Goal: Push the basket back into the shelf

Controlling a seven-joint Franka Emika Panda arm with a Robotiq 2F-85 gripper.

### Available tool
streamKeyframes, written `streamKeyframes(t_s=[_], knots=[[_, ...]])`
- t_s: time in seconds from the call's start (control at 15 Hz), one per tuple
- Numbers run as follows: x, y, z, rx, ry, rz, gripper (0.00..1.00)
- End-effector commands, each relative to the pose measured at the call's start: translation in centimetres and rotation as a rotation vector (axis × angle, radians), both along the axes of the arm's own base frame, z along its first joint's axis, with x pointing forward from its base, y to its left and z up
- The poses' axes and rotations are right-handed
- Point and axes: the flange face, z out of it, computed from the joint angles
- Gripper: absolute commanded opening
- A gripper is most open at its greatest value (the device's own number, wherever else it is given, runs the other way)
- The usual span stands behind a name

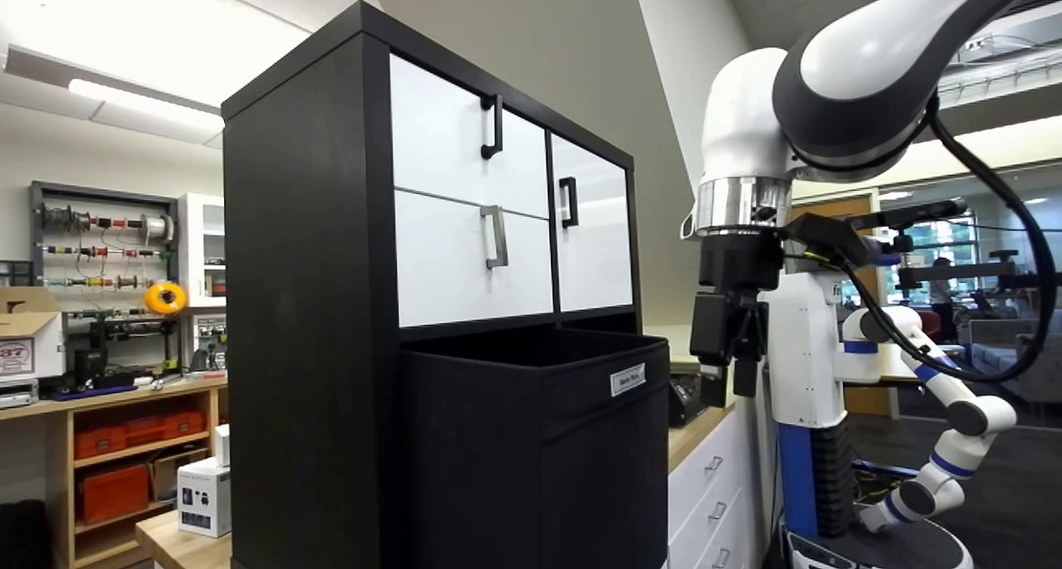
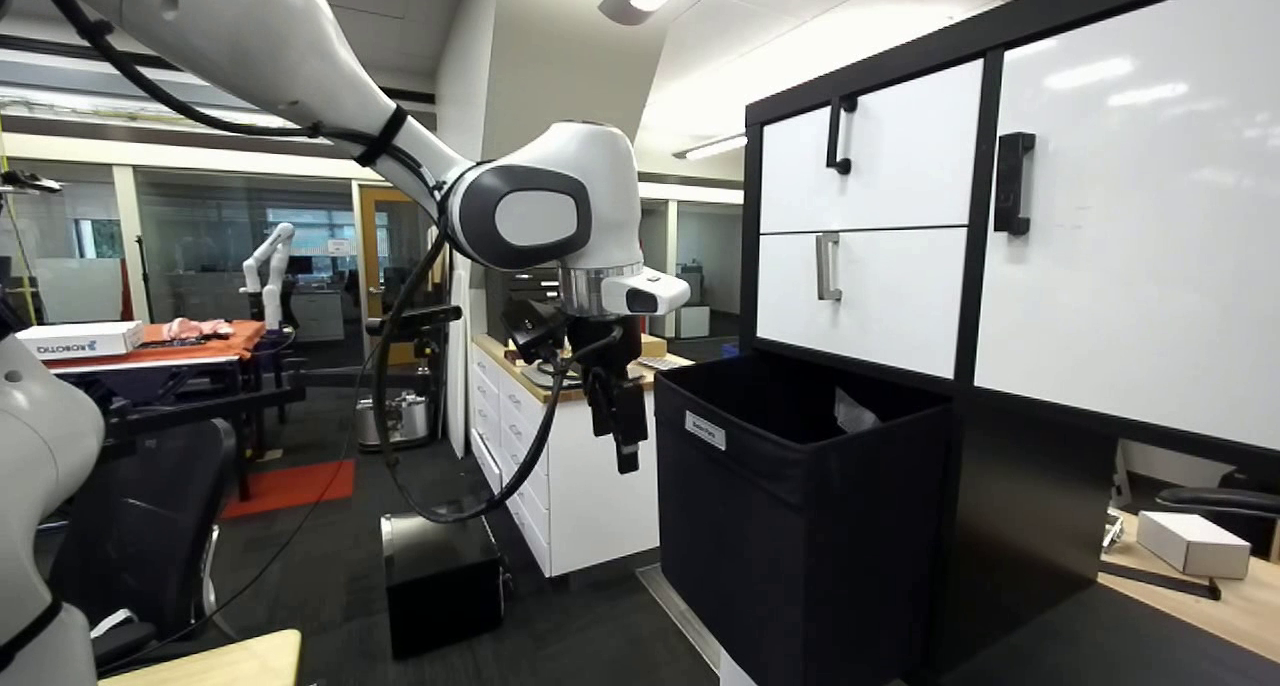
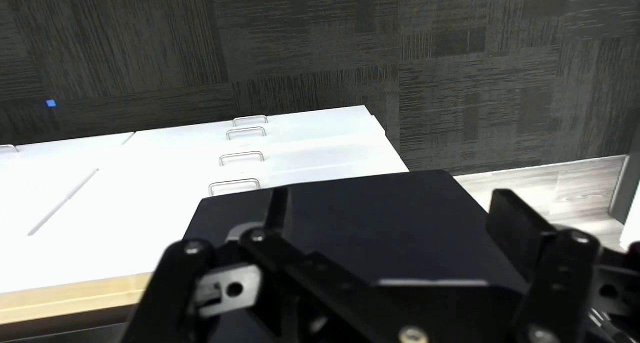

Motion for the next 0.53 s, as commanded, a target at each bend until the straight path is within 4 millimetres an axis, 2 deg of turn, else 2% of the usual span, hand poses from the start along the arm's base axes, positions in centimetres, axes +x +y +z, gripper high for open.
streamKeyframes(t_s=[0.0,0.47], knots=[[0.02,-0.07,0.07,0.000,0.000,-0.001,1.00],[0.22,0.04,-0.11,0.001,0.001,-0.006,1.00]])
